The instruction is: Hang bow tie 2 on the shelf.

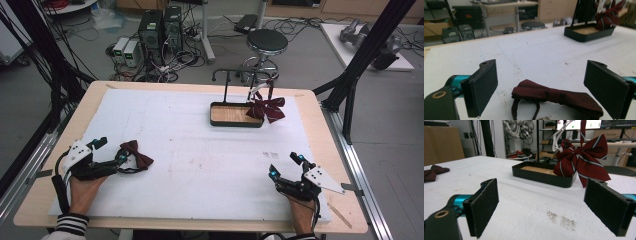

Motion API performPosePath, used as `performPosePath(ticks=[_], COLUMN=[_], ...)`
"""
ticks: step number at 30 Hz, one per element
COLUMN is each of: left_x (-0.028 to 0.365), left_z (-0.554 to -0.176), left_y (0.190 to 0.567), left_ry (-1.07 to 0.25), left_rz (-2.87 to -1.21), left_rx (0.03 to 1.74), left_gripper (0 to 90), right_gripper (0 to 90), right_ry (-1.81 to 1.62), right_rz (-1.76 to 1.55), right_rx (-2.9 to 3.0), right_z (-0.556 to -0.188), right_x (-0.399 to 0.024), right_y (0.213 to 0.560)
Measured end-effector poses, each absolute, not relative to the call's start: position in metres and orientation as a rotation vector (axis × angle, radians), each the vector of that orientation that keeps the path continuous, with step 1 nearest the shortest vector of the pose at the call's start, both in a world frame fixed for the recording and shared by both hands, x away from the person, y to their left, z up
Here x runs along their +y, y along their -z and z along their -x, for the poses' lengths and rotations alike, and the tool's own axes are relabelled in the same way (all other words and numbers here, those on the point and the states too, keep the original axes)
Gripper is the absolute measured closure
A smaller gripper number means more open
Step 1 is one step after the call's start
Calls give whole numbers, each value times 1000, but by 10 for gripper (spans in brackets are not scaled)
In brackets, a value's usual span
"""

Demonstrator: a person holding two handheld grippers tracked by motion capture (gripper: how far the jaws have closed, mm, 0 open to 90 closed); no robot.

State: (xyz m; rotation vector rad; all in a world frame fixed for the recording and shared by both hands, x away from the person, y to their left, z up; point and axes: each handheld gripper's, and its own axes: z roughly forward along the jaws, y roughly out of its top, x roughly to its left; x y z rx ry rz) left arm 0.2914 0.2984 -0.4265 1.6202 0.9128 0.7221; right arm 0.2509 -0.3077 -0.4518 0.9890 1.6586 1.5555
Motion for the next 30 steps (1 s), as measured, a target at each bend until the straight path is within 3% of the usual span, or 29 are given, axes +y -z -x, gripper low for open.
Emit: performPosePath(ticks=[9,17,30], left_x=[292,286,285], left_z=[-314,-337,-355], left_y=[388,380,376], left_ry=[-643,-552,-497], left_rz=[-1873,-2081,-2198], left_rx=[807,735,666], left_gripper=[124,130,150], right_gripper=[116,116,116], right_ry=[-1560,-1565,-1558], right_rz=[-981,-983,-982], right_rx=[1661,1660,1663], right_z=[-251,-251,-252], right_x=[-307,-308,-308], right_y=[452,452,452])
